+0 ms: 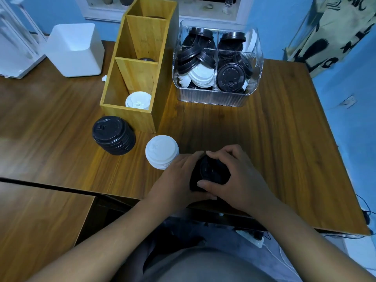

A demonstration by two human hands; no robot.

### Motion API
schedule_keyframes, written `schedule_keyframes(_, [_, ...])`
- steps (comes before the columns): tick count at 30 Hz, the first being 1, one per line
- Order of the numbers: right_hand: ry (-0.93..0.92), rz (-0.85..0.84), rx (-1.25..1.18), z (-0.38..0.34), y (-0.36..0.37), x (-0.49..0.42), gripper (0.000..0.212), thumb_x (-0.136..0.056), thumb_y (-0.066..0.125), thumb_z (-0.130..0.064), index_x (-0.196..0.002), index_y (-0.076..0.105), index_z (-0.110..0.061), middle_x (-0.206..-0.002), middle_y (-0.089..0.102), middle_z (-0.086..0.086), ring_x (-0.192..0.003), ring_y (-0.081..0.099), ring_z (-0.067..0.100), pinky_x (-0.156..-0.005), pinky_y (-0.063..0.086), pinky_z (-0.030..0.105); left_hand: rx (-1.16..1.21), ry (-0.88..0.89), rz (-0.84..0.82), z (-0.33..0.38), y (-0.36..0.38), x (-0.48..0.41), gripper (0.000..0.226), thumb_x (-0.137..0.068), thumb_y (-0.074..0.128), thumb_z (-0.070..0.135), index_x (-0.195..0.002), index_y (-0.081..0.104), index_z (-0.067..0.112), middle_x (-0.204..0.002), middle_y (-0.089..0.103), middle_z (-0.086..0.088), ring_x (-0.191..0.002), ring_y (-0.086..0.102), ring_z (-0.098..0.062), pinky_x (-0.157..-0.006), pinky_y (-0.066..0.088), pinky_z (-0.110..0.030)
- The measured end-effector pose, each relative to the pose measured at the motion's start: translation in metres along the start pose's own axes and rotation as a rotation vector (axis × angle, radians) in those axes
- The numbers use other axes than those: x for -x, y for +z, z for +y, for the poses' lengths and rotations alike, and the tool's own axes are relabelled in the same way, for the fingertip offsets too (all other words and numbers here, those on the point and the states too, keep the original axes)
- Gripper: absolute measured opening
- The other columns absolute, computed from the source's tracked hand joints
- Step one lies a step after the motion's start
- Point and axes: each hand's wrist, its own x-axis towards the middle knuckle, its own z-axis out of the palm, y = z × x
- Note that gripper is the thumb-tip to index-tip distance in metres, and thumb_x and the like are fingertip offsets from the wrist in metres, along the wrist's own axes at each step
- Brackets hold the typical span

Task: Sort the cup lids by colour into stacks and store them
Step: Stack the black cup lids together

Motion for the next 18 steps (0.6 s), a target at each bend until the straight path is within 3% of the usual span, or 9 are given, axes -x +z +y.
schedule_keyframes(4, [-0.007, -0.035, 0.012, 0.002, 0.003, -0.003, 0.081, -0.072, 0.062, -0.077, -0.142, 0.044, -0.04, -0.132, 0.035, -0.015, -0.124, 0.041, 0.007, -0.091, 0.054, 0.035, -0.007, 0.025, 0.022, 0.001, 0.002, 0.0, 0.098, -0.069, 0.079, 0.066, -0.15, 0.042, 0.024, -0.138, 0.055, 0.009, -0.128, 0.044, -0.003, -0.103, 0.029, -0.012])
schedule_keyframes(9, [-0.024, 0.089, -0.047, 0.01, 0.02, 0.007, 0.078, -0.079, 0.061, -0.07, -0.148, 0.041, -0.039, -0.14, 0.038, -0.018, -0.126, 0.043, 0.006, -0.099, 0.05, 0.039, -0.027, 0.045, 0.036, 0.005, 0.002, 0.004, 0.093, -0.076, 0.081, 0.053, -0.153, 0.038, 0.021, -0.142, 0.052, 0.006, -0.131, 0.043, -0.005, -0.107, 0.033, -0.017])
schedule_keyframes(13, [0.002, 0.175, -0.081, 0.023, 0.023, 0.005, 0.079, -0.081, 0.059, -0.069, -0.151, 0.038, -0.04, -0.149, 0.033, -0.013, -0.135, 0.039, 0.011, -0.107, 0.046, 0.048, -0.014, 0.019, 0.032, 0.005, 0.001, 0.01, 0.095, -0.078, 0.083, 0.05, -0.155, 0.036, 0.02, -0.145, 0.048, 0.006, -0.134, 0.042, -0.004, -0.109, 0.029, -0.009])
schedule_keyframes(15, [0.007, 0.181, -0.077, 0.029, 0.02, 0.004, 0.083, -0.082, 0.059, -0.073, -0.154, 0.034, -0.039, -0.155, 0.027, -0.011, -0.141, 0.034, 0.014, -0.11, 0.044, 0.05, -0.043, 0.082, 0.064, 0.005, -0.004, 0.013, 0.081, -0.083, 0.082, 0.042, -0.151, 0.045, 0.018, -0.142, 0.052, 0.005, -0.133, 0.045, -0.006, -0.11, 0.035, -0.015])
schedule_keyframes(18, [-0.002, 0.178, -0.019, 0.034, 0.019, 0.006, 0.09, -0.08, 0.063, -0.067, -0.156, 0.027, -0.038, -0.162, 0.017, -0.008, -0.146, 0.028, 0.017, -0.115, 0.038, 0.046, -0.183, 0.231, 0.267, 0.002, -0.02, 0.018, 0.052, -0.086, 0.081, 0.024, -0.133, 0.063, 0.009, -0.132, 0.061, -0.002, -0.124, 0.056, -0.018, -0.108, 0.041, -0.028])
